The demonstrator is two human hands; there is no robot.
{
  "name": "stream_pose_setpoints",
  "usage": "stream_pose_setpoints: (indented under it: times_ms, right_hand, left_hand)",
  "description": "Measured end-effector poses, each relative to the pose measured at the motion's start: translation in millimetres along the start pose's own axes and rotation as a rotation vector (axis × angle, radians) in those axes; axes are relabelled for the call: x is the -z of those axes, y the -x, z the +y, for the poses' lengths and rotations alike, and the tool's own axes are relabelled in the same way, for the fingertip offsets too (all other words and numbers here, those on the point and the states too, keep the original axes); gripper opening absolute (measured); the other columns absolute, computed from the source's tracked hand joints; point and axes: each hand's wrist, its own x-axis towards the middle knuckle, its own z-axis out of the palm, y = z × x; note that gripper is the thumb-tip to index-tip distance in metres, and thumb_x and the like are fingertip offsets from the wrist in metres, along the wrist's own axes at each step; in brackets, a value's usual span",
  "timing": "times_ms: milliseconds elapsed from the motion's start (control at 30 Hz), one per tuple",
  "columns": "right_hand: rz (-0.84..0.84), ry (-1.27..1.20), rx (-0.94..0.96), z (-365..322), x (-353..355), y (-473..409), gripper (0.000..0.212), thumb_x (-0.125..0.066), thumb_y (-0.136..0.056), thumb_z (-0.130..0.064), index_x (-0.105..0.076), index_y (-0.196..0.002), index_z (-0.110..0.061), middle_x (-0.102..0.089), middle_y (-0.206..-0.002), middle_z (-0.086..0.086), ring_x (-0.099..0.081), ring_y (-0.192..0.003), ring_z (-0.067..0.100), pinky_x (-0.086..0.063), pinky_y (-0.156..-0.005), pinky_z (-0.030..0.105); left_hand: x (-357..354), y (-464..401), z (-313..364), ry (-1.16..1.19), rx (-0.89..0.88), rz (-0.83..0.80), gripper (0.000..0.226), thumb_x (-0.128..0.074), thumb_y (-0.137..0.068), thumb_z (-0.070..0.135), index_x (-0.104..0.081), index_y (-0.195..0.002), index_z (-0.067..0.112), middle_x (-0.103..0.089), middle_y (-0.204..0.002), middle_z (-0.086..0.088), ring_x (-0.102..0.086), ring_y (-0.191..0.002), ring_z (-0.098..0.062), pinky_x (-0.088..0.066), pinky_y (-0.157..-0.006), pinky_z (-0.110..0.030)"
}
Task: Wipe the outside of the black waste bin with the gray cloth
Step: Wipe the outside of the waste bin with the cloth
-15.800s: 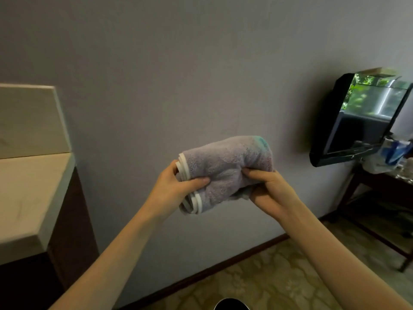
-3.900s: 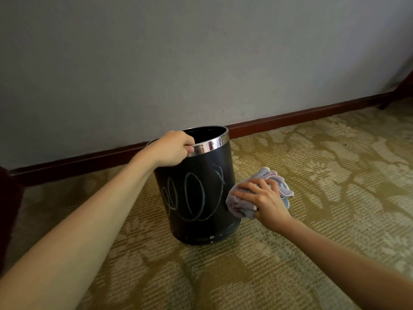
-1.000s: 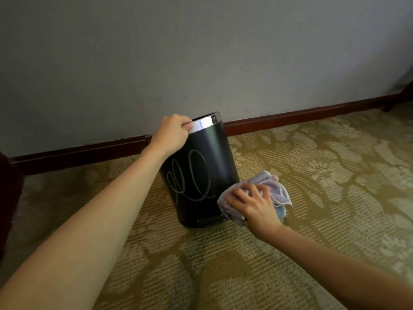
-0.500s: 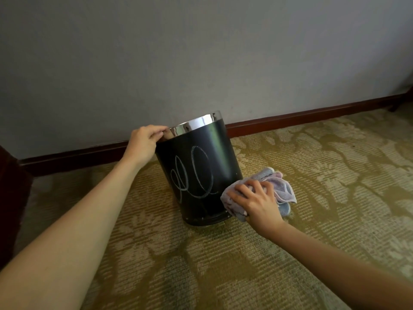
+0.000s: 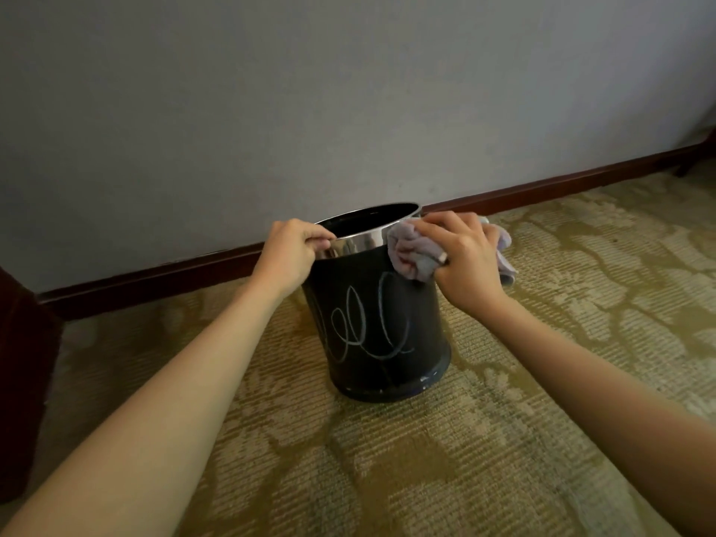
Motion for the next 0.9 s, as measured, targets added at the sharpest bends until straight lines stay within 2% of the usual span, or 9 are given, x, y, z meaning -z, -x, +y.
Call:
stream_pose_setpoints:
  times_ms: [133, 267, 367, 433, 533, 667, 767, 900]
  right_hand:
    - [-0.035, 0.051, 0.096, 2.2, -11.0, 27.0, 0.057, -0.073, -0.066, -0.002, -0.065, -0.119, -0.021, -0.062, -0.119, 0.005, -0.048, -0.109, 0.034, -0.035, -0.081, 0.048]
    - [-0.221, 0.142, 0.205, 17.2, -28.8, 95.6, 0.062, -0.083, -0.057, -0.016, -0.067, -0.116, -0.028, -0.062, -0.118, 0.002, -0.051, -0.107, 0.031, -0.037, -0.079, 0.046]
    - [-0.411, 0.182, 0.304, 28.8, -27.1, 129.2, 0.053, -0.08, -0.063, -0.026, -0.066, -0.114, -0.032, -0.063, -0.114, -0.002, -0.055, -0.104, 0.028, -0.041, -0.076, 0.046]
    - [-0.464, 0.18, 0.312, 30.4, -20.4, 125.9, 0.045, -0.076, -0.068, -0.027, -0.066, -0.111, -0.033, -0.063, -0.113, -0.005, -0.056, -0.103, 0.027, -0.041, -0.076, 0.046]
    - [-0.395, 0.147, 0.207, 22.5, -13.1, 91.8, 0.05, -0.075, -0.063, -0.013, -0.068, -0.111, -0.028, -0.064, -0.114, 0.0, -0.055, -0.101, 0.031, -0.039, -0.075, 0.049]
    - [-0.141, 0.091, 0.043, 7.0, -8.4, 32.4, 0.055, -0.071, -0.066, 0.0, -0.067, -0.116, -0.022, -0.063, -0.118, 0.005, -0.049, -0.107, 0.035, -0.035, -0.081, 0.05]
    - [-0.062, 0.066, 0.052, 7.0, -9.1, 17.7, 0.056, -0.071, -0.067, 0.001, -0.066, -0.118, -0.022, -0.062, -0.118, 0.005, -0.049, -0.109, 0.035, -0.034, -0.083, 0.05]
    - [-0.116, 0.137, 0.146, 17.1, -17.0, 50.2, 0.061, -0.081, -0.059, -0.006, -0.066, -0.117, -0.021, -0.062, -0.117, 0.007, -0.051, -0.107, 0.037, -0.037, -0.08, 0.05]
  left_hand:
    - [-7.5, -2.2, 3.9, -0.009, -0.009, 0.036, 0.022, -0.057, -0.087, -0.002, -0.075, -0.095, 0.009, -0.061, -0.079, 0.006, -0.052, -0.07, 0.002, -0.038, -0.074, -0.018]
    - [-4.6, -7.9, -2.1, 0.009, 0.069, 0.069, 0.021, -0.057, -0.088, 0.001, -0.074, -0.094, 0.01, -0.062, -0.082, 0.003, -0.057, -0.082, -0.012, -0.039, -0.079, -0.025]
    - [-1.7, -10.6, -8.0, 0.01, 0.109, 0.06, 0.02, -0.057, -0.089, 0.004, -0.073, -0.098, 0.012, -0.062, -0.09, 0.003, -0.054, -0.089, -0.012, -0.037, -0.082, -0.026]
    - [-2.9, -11.0, -9.0, 0.01, 0.101, 0.055, 0.02, -0.057, -0.089, 0.004, -0.074, -0.097, 0.013, -0.062, -0.09, 0.004, -0.054, -0.089, -0.012, -0.038, -0.081, -0.026]
    - [-6.2, -10.0, -4.8, 0.011, 0.092, 0.065, 0.02, -0.058, -0.089, 0.004, -0.074, -0.097, 0.012, -0.062, -0.087, 0.005, -0.054, -0.087, -0.01, -0.038, -0.08, -0.025]
    - [-13.4, -5.0, 5.8, 0.006, 0.024, 0.036, 0.02, -0.059, -0.087, 0.002, -0.075, -0.096, 0.011, -0.063, -0.082, 0.007, -0.056, -0.082, -0.007, -0.039, -0.08, -0.022]
    - [-18.2, -1.7, 11.4, 0.01, 0.003, 0.037, 0.02, -0.06, -0.087, 0.002, -0.074, -0.099, 0.01, -0.065, -0.087, 0.003, -0.054, -0.084, -0.006, -0.037, -0.081, -0.02]
    - [-18.1, -2.7, 12.3, 0.01, 0.013, 0.043, 0.02, -0.06, -0.087, 0.001, -0.073, -0.1, 0.008, -0.067, -0.089, -0.001, -0.054, -0.084, -0.008, -0.037, -0.081, -0.021]
